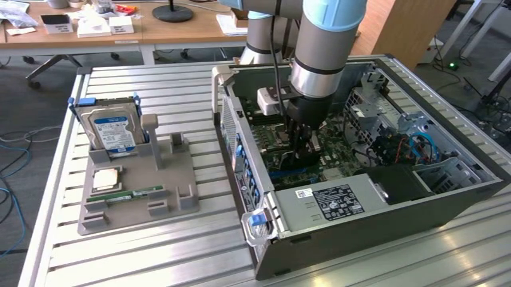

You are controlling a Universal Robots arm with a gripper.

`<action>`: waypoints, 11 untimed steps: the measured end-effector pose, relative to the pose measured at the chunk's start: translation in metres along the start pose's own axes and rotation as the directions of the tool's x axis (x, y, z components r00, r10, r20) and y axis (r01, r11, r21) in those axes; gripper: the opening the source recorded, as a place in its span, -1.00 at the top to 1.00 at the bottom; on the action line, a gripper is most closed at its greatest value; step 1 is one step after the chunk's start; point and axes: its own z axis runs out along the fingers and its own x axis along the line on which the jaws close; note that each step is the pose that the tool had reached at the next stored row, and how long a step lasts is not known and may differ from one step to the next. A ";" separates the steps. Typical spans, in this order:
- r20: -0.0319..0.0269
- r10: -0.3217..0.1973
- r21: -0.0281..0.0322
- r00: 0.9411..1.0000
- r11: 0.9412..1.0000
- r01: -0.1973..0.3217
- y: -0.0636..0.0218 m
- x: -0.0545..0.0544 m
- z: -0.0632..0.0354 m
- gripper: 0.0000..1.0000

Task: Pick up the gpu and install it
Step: 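Insert the gpu into the slot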

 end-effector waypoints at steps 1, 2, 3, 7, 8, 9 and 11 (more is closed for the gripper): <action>0.000 0.000 0.000 1.000 1.000 0.000 0.0000 0.000 0.0000 0.47; 0.000 0.000 0.000 1.000 1.000 0.000 0.0000 0.000 0.0000 0.47; 0.000 0.000 0.000 1.000 1.000 0.000 0.0000 0.000 0.0000 0.47; 0.000 0.000 0.000 1.000 1.000 0.000 0.0000 0.000 0.0000 0.47; 0.000 0.000 0.000 1.000 1.000 0.000 0.0000 0.000 0.0000 0.47; 0.000 0.000 0.000 1.000 1.000 0.000 0.0000 0.000 0.0000 0.47; 0.000 0.000 0.000 1.000 1.000 0.000 0.0000 0.000 0.0000 0.47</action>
